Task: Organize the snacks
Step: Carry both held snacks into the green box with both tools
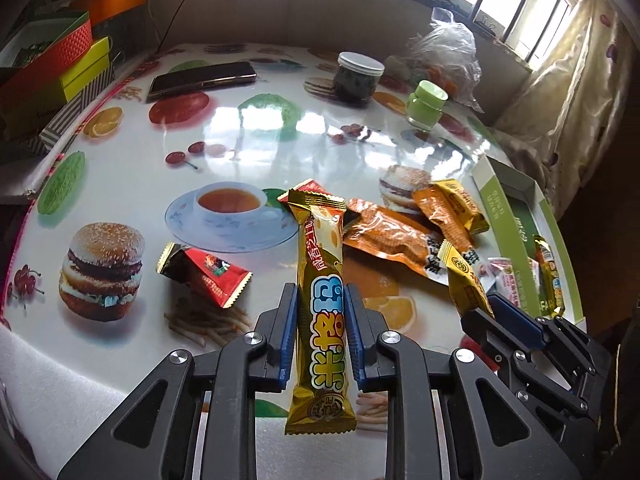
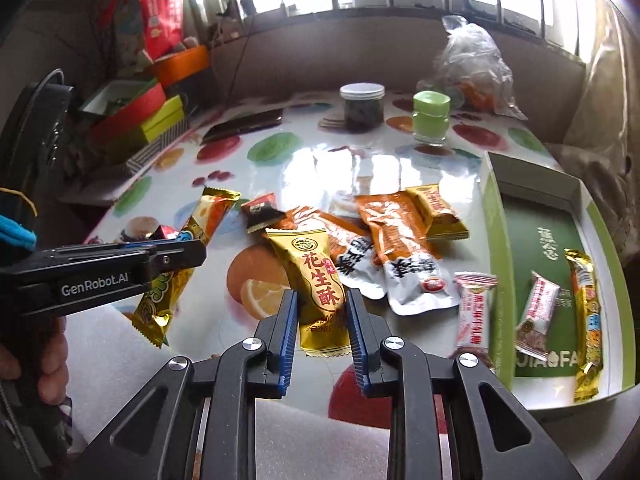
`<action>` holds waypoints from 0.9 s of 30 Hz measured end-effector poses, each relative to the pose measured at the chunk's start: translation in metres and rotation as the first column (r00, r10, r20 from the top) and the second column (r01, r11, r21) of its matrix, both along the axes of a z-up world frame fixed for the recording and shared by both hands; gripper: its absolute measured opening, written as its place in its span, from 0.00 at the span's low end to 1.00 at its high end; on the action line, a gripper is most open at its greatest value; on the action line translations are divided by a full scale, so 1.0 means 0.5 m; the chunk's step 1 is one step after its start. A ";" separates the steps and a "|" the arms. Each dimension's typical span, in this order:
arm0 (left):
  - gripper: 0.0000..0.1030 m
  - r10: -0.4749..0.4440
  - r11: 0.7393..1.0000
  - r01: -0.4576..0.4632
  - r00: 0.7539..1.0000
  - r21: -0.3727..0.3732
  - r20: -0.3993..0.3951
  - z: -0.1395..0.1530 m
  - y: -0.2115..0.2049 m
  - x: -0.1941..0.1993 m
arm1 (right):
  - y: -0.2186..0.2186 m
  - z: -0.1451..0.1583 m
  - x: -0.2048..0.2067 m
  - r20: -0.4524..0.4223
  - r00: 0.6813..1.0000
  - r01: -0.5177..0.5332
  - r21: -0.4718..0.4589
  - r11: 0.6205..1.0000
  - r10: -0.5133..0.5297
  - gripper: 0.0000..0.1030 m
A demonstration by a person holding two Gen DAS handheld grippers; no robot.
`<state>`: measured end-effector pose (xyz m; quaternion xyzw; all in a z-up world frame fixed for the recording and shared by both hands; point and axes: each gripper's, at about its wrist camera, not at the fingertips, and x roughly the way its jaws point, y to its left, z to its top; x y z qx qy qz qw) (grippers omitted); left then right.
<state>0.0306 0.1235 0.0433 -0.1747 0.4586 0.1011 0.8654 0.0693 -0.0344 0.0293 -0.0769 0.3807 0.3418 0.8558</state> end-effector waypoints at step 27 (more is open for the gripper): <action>0.23 -0.210 0.978 0.207 0.974 0.035 0.081 0.083 -0.167 0.056 | -0.147 0.063 0.017 0.045 0.982 0.178 0.068 0.982 -0.181 0.22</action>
